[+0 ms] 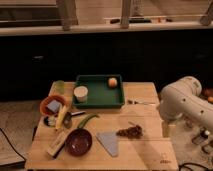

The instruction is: Place grapes in purple bowl

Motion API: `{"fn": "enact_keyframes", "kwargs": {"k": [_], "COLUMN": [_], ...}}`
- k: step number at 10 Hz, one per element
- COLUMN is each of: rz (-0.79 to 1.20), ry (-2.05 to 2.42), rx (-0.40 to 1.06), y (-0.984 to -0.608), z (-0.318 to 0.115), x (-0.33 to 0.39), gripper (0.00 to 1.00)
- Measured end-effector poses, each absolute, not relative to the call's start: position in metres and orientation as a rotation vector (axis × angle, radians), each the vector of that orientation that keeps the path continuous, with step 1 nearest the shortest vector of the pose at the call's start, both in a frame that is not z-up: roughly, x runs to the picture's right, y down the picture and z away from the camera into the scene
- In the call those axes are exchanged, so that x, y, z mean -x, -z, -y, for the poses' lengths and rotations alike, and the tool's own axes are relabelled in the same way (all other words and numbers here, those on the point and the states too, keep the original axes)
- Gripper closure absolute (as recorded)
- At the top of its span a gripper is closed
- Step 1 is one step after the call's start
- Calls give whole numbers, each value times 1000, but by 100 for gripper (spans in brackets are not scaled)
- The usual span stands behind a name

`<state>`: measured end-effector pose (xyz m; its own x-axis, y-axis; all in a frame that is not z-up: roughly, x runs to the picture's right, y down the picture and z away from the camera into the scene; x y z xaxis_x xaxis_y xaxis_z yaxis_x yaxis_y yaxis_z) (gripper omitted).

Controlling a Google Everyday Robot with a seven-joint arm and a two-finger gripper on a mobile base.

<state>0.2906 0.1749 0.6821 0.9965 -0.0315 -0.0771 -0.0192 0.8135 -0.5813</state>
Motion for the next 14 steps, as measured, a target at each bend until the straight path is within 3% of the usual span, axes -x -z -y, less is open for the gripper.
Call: {"fn": "enact_keyframes", "kwargs": {"k": [14], "rz": [-16], "ry": [90], "rx": [643], "y": [-727], "z": [-230], "x": [-267], "gripper": [20]}}
